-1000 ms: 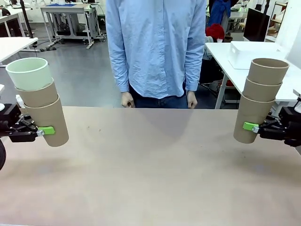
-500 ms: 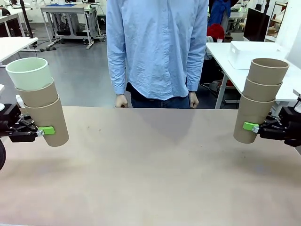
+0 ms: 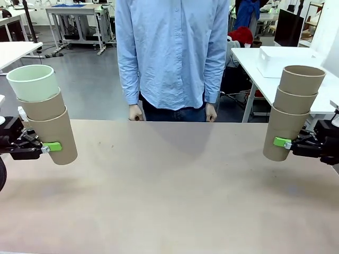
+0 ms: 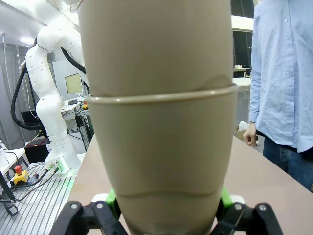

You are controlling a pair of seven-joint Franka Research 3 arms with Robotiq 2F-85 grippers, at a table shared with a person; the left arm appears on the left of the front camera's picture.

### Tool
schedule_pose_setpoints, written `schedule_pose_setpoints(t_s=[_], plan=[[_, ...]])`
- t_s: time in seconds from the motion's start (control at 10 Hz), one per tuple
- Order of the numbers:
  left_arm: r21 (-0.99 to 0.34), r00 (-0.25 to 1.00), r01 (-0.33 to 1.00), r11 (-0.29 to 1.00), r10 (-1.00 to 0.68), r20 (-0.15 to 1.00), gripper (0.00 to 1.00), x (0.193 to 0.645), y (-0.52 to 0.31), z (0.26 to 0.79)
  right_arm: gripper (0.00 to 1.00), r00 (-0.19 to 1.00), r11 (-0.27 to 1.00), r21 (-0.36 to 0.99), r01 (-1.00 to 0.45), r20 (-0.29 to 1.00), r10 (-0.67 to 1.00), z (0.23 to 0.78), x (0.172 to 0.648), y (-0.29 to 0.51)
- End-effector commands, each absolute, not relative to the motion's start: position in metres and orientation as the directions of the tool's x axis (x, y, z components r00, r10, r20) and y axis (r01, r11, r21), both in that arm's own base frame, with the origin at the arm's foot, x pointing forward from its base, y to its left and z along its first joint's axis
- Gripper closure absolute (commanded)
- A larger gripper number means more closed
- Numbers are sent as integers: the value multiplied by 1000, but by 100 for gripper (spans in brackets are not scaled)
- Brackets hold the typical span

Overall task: Stack the cups and store them in the basket.
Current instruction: Place the stack of Reusable plastic cups into the Pantry Basket.

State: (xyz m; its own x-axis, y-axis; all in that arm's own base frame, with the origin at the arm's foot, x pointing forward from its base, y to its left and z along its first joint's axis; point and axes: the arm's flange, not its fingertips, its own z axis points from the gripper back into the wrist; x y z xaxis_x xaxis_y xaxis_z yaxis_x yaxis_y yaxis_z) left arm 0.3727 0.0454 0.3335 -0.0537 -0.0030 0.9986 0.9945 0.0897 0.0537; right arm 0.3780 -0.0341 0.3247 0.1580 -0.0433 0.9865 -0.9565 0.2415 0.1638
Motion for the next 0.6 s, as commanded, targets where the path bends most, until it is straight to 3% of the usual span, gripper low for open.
schedule_pose_setpoints(t_s=[0.0, 0.5], plan=[[53, -54, 994, 93, 6, 999, 15, 373, 43, 339, 16, 150, 248, 157, -956, 988, -49, 330, 380, -31], [53, -54, 994, 93, 6, 999, 15, 373, 43, 339, 16, 150, 248, 157, -956, 988, -49, 330, 380, -31]])
